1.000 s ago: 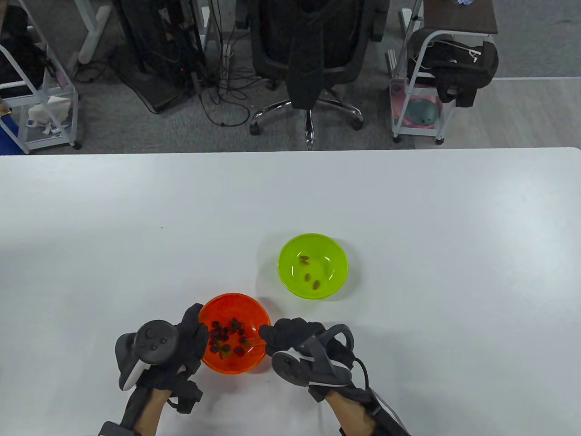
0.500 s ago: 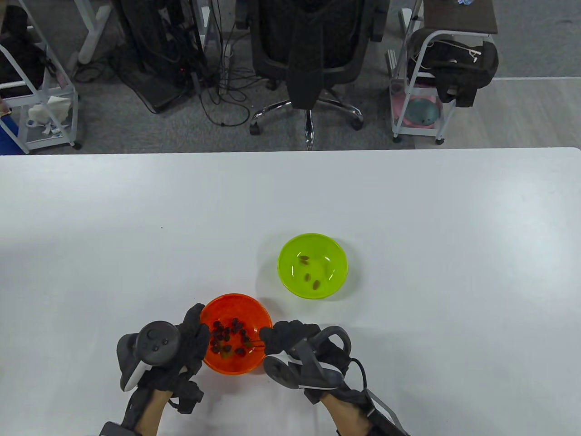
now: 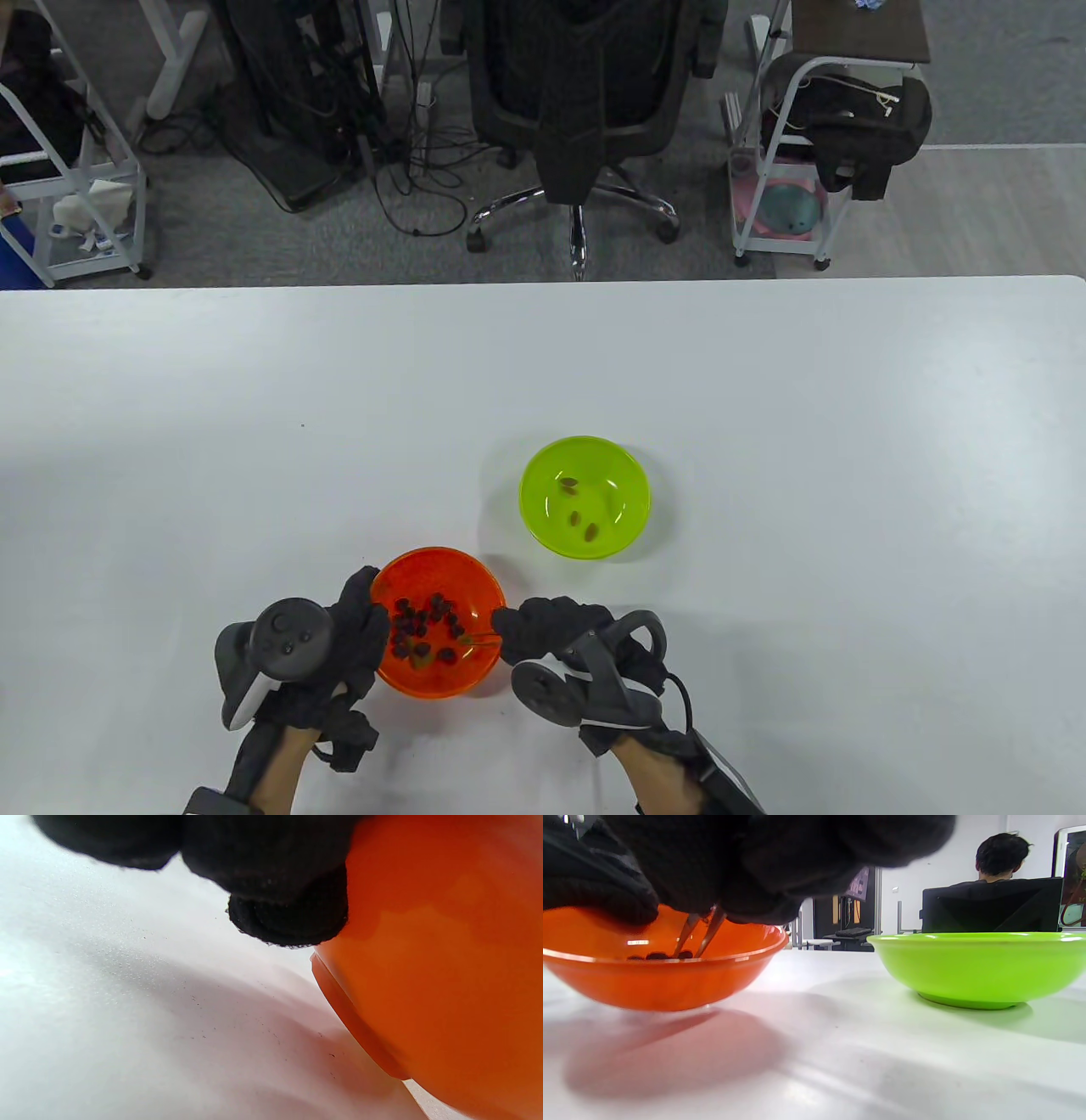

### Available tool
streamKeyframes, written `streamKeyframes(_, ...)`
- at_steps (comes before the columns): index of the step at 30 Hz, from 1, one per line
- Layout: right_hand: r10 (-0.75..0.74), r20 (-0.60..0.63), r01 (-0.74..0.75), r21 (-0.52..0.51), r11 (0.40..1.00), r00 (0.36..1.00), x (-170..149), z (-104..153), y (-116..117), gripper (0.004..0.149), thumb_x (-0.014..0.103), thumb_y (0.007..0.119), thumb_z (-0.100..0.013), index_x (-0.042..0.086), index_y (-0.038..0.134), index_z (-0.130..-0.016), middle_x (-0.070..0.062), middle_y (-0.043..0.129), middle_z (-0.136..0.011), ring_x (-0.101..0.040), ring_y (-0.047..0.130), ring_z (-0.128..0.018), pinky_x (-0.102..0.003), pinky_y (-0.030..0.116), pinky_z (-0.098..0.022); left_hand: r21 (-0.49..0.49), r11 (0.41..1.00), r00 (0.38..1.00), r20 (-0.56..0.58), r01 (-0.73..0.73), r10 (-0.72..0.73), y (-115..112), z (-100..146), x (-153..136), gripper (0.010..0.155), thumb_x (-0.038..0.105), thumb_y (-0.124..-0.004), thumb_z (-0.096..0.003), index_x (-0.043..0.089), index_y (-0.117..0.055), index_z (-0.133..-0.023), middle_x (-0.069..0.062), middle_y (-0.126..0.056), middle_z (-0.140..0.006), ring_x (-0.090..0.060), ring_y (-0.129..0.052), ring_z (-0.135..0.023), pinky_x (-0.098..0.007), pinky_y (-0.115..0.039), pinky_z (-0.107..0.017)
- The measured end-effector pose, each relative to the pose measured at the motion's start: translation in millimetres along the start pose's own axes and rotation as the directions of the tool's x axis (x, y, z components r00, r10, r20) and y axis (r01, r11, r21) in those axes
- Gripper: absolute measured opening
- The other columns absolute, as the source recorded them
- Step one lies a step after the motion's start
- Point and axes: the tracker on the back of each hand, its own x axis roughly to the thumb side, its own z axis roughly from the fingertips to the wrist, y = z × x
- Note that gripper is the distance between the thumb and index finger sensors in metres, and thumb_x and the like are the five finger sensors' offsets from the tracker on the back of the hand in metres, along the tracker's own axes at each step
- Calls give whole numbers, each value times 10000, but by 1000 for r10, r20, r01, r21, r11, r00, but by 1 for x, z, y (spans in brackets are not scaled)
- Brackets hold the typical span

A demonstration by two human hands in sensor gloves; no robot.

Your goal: Pick raisins with tweezers into bowl

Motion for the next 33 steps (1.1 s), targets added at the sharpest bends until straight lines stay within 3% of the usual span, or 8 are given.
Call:
streamKeyframes(4, -94, -50, 90, -81, 993, 994, -13, 5, -4, 393, 447, 835, -498, 334, 864, -873, 90, 960, -703, -46, 956, -402, -233, 856, -291, 0, 1000, 1000, 0, 0, 0, 0, 0, 0, 558, 377, -657, -586, 45, -668, -1034, -41, -1008, -470, -81, -974, -135, -317, -896, -163)
streamKeyframes(12, -131, -181, 88, -229, 969, 975, -43, 13, -13, 390, 446, 831, -501, 335, 860, -874, 90, 955, -707, -46, 953, -405, -234, 853, -295, -4, 1000, 1000, -1, 1, -1, 0, -1, -1, 557, 377, -658, -585, 44, -671, -1032, -40, -1009, -466, -81, -976, -130, -314, -897, -162)
streamKeyframes(26, -108, -471, -16, -251, 968, 876, -99, 18, 0, 379, 434, 833, -515, 315, 870, -872, 74, 956, -701, -53, 954, -399, -240, 855, -288, -2, 1000, 1000, 0, -3, 3, 0, 0, -1, 556, 377, -657, -585, 45, -671, -1031, -40, -1008, -467, -80, -975, -131, -315, -897, -162)
streamKeyframes(33, -122, -507, -10, -250, 968, 853, -101, 20, 2, 402, 464, 815, -526, 312, 849, -897, 83, 949, -711, -40, 953, -400, -230, 855, -281, -2, 1000, 1000, 1, -5, 5, 0, 0, -1, 556, 378, -658, -584, 46, -673, -1030, -39, -1010, -465, -80, -976, -129, -312, -898, -161)
